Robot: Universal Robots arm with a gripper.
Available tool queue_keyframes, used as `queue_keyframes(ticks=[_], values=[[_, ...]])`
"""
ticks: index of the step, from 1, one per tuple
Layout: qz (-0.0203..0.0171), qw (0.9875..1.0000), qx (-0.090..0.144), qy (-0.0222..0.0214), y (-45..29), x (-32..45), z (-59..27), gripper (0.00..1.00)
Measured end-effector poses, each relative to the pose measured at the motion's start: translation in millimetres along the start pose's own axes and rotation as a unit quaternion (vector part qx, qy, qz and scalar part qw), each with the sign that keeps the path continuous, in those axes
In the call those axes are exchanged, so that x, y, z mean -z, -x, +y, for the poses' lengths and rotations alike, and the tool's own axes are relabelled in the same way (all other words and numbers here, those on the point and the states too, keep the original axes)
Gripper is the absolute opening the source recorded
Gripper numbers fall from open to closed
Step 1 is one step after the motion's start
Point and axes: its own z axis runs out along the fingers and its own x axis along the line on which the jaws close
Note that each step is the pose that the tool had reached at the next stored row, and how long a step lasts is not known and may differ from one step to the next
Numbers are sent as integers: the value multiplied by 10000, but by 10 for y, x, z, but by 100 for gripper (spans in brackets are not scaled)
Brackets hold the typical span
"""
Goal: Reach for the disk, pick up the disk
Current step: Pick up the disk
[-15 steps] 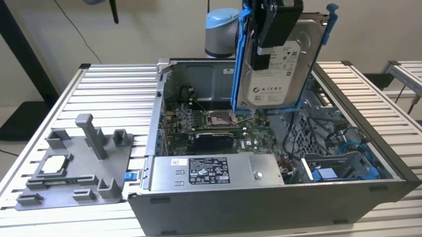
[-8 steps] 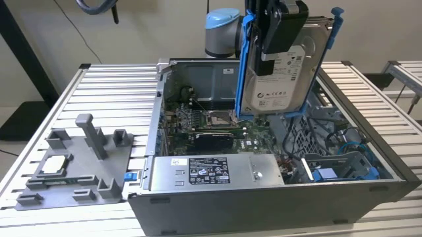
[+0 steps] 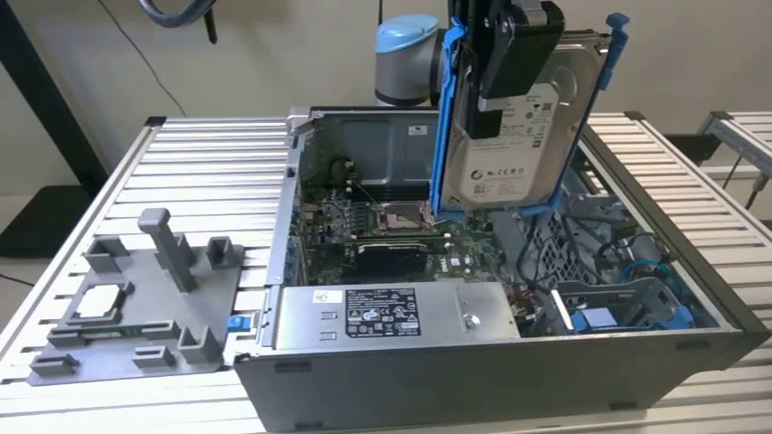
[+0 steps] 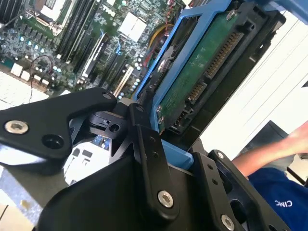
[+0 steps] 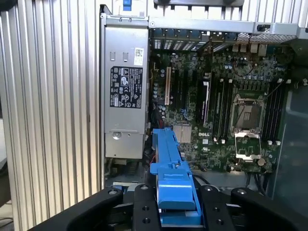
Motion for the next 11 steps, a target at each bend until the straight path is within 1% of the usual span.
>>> queue_keyframes(ticks=[2,5,11], values=[[1,10000,1,0,-16,-1,-1,0],[1,10000,1,0,-65,-5,1,0],[1,10000,0,0,-207,-20,-2,0]])
